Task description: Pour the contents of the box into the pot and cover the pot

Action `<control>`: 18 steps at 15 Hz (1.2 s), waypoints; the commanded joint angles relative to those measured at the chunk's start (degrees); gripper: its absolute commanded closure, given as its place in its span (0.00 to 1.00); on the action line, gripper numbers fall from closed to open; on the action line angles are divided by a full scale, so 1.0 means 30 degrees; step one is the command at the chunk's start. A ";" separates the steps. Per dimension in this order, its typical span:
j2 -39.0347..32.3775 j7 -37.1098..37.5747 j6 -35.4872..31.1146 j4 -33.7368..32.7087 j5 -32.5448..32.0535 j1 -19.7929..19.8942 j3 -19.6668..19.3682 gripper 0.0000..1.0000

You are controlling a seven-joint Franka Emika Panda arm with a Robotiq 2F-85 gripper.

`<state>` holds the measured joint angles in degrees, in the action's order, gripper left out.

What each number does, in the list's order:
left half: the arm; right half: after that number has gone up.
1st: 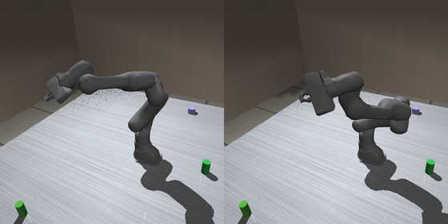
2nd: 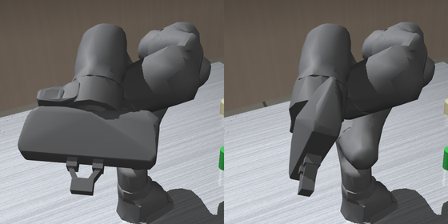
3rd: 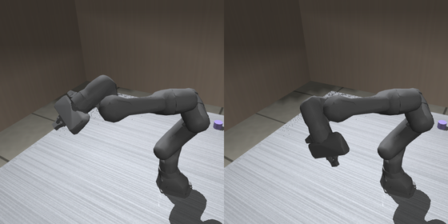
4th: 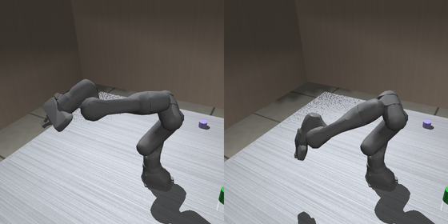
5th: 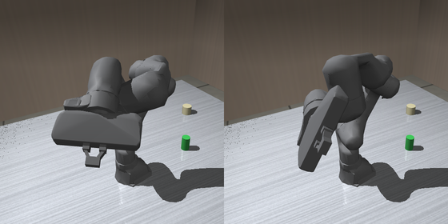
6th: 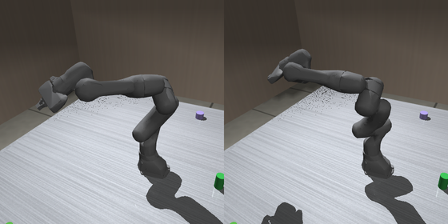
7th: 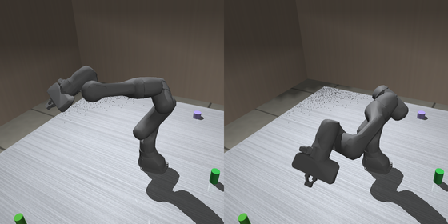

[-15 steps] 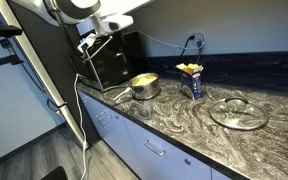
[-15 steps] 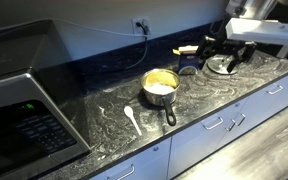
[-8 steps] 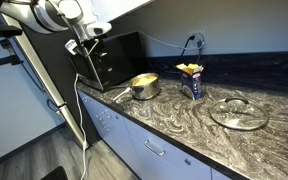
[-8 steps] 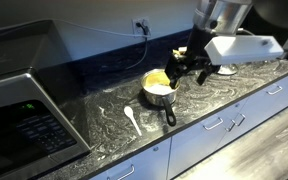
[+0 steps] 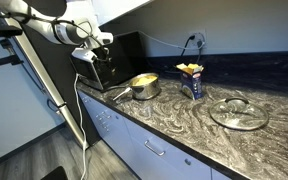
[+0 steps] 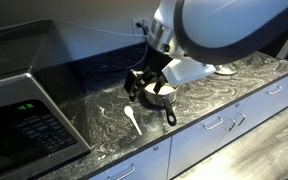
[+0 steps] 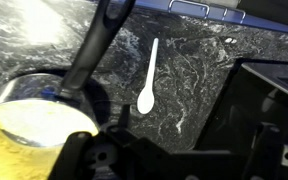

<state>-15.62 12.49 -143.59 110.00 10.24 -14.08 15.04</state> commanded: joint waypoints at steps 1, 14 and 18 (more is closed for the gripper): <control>-0.0494 -0.0194 0.0132 -0.0465 0.0177 -0.0242 -0.0143 0.00; -0.3284 0.1582 -0.0571 -0.2432 -0.3567 -0.2633 -0.1126 0.00; -0.4479 0.3325 -0.0138 -0.3698 -0.5159 -0.3983 -0.2031 0.00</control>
<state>-26.24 19.02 -145.07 102.91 -2.49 -23.22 11.10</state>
